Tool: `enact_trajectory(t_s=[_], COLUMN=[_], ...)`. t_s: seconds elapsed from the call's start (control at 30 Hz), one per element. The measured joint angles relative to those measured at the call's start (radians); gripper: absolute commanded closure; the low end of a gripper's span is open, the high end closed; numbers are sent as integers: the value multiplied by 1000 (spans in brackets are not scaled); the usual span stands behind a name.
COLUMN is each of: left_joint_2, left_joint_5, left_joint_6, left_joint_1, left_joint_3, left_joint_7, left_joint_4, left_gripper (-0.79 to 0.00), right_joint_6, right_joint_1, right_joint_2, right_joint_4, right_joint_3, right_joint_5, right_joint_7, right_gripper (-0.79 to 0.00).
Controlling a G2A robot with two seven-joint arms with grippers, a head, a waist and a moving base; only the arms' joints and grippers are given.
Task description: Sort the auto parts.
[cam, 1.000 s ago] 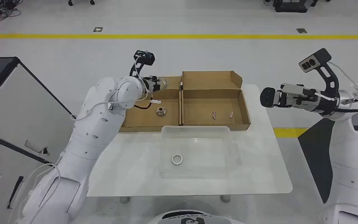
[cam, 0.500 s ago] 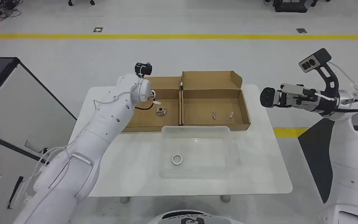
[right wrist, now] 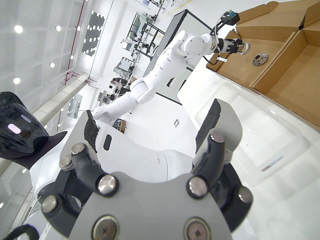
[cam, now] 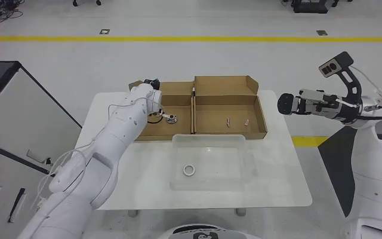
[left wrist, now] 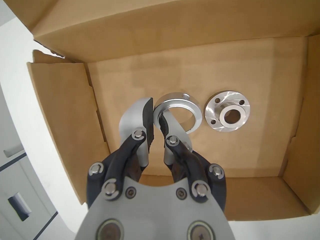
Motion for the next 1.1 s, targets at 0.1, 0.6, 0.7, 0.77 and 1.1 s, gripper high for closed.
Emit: enact_trajectory(t_s=[0.1,0.6,0.7,0.77,1.1], left_joint_2=[-22,-110,-121,-127,-143], left_joint_5=[-7,-36,-37,-40,-54], left_joint_6=[-6,-44,-50,-53,-64], left_joint_1=[-14,-63,-71,-75,-126], left_joint_3=[13,46,47,47,29], left_joint_7=[12,35,40,42,70], left_joint_4=[55,252,279,293,330], left_gripper=[0,-200,-280,-342,-785], right_joint_6=[0,0,0,0,0], right_joint_1=[0,0,0,0,0], right_joint_2=[0,0,0,0,0], right_joint_4=[0,0,0,0,0], right_joint_3=[0,0,0,0,0], right_joint_5=[0,0,0,0,0], right_joint_7=[0,0,0,0,0], right_gripper=[-785,-785,-785,-785,-785])
